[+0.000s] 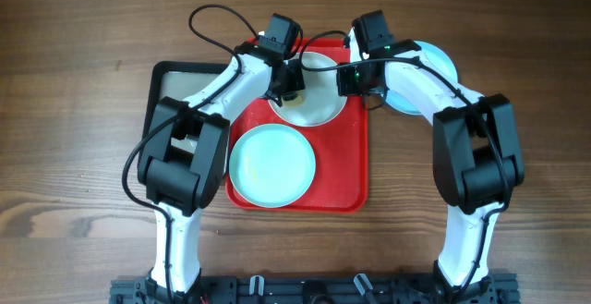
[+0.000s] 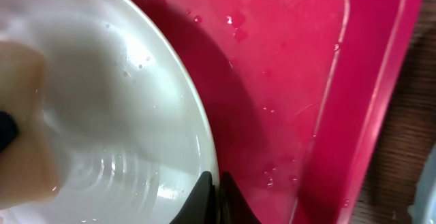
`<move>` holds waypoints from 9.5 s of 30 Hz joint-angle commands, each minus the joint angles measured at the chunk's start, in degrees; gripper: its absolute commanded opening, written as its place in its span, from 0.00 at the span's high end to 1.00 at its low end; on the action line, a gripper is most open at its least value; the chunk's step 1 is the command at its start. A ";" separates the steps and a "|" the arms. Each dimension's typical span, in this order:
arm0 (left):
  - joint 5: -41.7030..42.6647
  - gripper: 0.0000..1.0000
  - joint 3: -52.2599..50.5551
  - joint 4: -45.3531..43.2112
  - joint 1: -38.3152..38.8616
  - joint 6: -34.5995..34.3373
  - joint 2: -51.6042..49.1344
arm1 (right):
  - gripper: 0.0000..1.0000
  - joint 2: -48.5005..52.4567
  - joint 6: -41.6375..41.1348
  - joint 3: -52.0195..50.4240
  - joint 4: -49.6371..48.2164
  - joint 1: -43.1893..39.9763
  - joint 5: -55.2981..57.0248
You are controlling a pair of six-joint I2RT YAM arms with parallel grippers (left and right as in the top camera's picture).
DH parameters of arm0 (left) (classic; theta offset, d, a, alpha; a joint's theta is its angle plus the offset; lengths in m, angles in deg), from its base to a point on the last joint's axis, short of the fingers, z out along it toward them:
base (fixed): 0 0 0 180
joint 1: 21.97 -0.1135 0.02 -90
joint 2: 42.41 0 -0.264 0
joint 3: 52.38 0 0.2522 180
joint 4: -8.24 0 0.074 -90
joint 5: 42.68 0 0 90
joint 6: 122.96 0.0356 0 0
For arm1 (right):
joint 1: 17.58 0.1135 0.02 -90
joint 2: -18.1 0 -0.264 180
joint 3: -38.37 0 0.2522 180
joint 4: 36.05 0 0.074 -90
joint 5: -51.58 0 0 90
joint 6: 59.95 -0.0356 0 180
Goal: Clean dirty plates on tray and stack at the side
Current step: 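Carry the sponge with the left gripper onto the white plate, then scrub the white plate with the sponge while the right gripper holds its rim, then move the sponge back into the black water tray with the left gripper, then lift the white plate with the right gripper and carry it right of the tray, then lower the white plate onto the plate at the right and release it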
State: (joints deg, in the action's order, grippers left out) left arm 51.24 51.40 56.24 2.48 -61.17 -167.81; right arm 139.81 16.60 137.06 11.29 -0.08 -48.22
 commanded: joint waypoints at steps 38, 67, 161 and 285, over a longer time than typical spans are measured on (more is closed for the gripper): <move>-0.55 0.96 0.59 2.25 3.48 4.66 -3.63 | 0.96 -1.18 -0.02 0.24 -0.02 0.55 -2.84; -13.25 0.96 -1.44 6.03 2.27 6.82 7.85 | 0.96 -1.18 -0.02 0.24 -0.09 0.52 -3.21; -11.98 0.96 -32.76 6.82 -19.80 10.01 59.93 | 0.96 -7.72 -3.58 11.19 -8.00 11.10 -1.92; -9.31 0.96 -32.83 4.59 -19.80 13.22 45.72 | 0.40 -13.90 1.99 -12.31 3.56 -19.08 -11.61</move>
State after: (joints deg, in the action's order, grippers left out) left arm 41.21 18.33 60.96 -17.26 -48.69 -121.91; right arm 124.82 13.89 125.23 14.59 -24.58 -51.52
